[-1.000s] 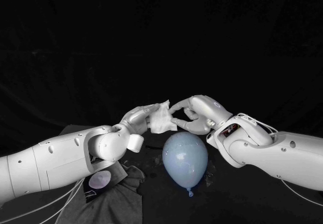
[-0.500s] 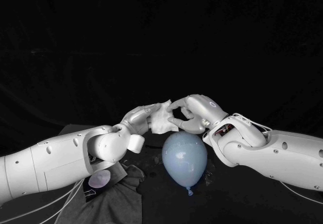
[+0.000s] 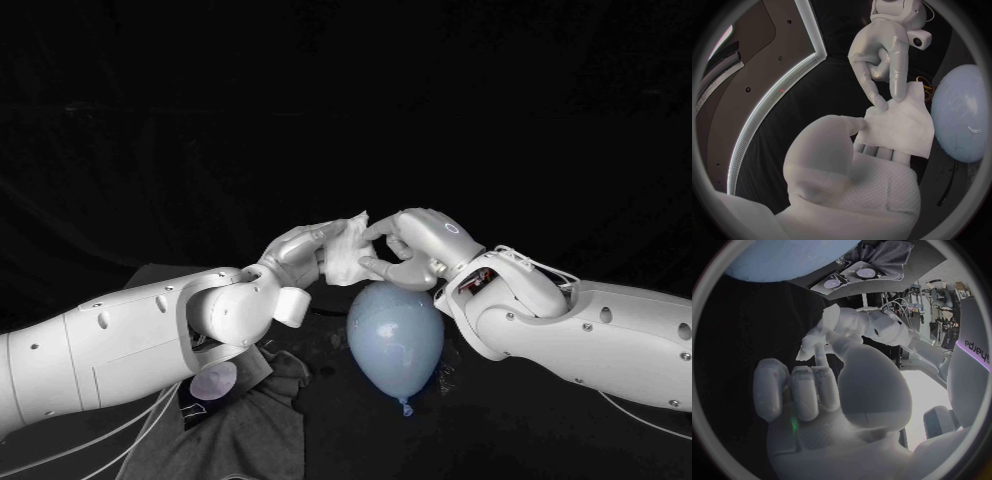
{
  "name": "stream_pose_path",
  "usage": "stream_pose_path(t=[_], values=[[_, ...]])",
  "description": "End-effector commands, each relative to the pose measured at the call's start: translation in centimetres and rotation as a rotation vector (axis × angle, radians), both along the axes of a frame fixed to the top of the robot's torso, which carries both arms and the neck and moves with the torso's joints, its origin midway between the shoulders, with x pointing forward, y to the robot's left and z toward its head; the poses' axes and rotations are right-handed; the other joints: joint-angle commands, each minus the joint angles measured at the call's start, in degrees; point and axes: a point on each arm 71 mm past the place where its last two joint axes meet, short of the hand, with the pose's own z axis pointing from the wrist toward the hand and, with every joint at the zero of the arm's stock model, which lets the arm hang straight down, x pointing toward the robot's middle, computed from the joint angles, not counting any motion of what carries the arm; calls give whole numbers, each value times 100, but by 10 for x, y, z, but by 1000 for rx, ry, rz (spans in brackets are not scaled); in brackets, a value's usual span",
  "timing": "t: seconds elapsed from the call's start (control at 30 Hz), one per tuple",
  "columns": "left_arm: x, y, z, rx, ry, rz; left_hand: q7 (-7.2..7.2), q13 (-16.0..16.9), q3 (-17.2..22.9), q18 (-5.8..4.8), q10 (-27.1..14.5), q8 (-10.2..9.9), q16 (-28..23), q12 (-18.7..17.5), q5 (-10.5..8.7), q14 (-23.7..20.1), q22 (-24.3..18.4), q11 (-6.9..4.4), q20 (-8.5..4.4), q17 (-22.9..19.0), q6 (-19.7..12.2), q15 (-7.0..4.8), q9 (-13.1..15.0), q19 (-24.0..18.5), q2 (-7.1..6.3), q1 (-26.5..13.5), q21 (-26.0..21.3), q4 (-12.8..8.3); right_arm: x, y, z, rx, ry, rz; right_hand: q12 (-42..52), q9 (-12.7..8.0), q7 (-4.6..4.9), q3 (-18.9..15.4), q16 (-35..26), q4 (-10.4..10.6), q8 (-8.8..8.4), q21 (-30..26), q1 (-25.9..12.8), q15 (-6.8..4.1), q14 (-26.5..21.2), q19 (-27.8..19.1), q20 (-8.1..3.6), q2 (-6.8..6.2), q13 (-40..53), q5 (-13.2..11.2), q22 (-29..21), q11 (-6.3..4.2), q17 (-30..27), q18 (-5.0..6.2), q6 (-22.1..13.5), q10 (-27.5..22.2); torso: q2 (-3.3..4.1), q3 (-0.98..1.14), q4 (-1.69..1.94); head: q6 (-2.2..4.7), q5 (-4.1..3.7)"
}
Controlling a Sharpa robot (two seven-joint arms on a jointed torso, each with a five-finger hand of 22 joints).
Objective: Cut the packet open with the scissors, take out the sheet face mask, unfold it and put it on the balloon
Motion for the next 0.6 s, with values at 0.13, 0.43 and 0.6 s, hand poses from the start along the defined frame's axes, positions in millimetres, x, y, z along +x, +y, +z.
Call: stream_pose_path(t=[0.13,0.43,0.6], values=[[-2,-3,4,-22,-13,-10,279,-4,18,109,-38,-38,-16,-19,22,6,-9,4,9,-5,-73,-24,4,84,31,-45,27,-9,0,0,-6,-48,31,-13,19,16,-8,9,20,64,50,37,-33,6,619,42,-15,45,1510,-29,195,-6,1505,-43,70,598,2,0,-3,-19,6],[-3,-3,5,-25,-13,-17,282,-2,8,110,-53,-36,-31,-15,22,-5,-9,2,-9,-9,-82,-32,15,213,46,-43,51,-17,-1,0,-7,-46,31,-20,19,80,-79,230,20,-22,145,42,211,-50,619,39,-62,290,1510,-106,217,-72,1505,-43,182,598,0,2,-5,-23,3],[-3,-3,5,-26,-14,-16,284,-2,6,109,-55,-36,-33,-14,22,-5,-9,2,-13,-10,-85,-34,16,237,48,-44,55,-18,-3,1,-7,-41,20,-13,19,248,-165,432,20,-298,391,59,493,-120,619,48,-125,435,1510,-111,254,-150,1505,-47,394,598,1,2,-5,-30,2]])
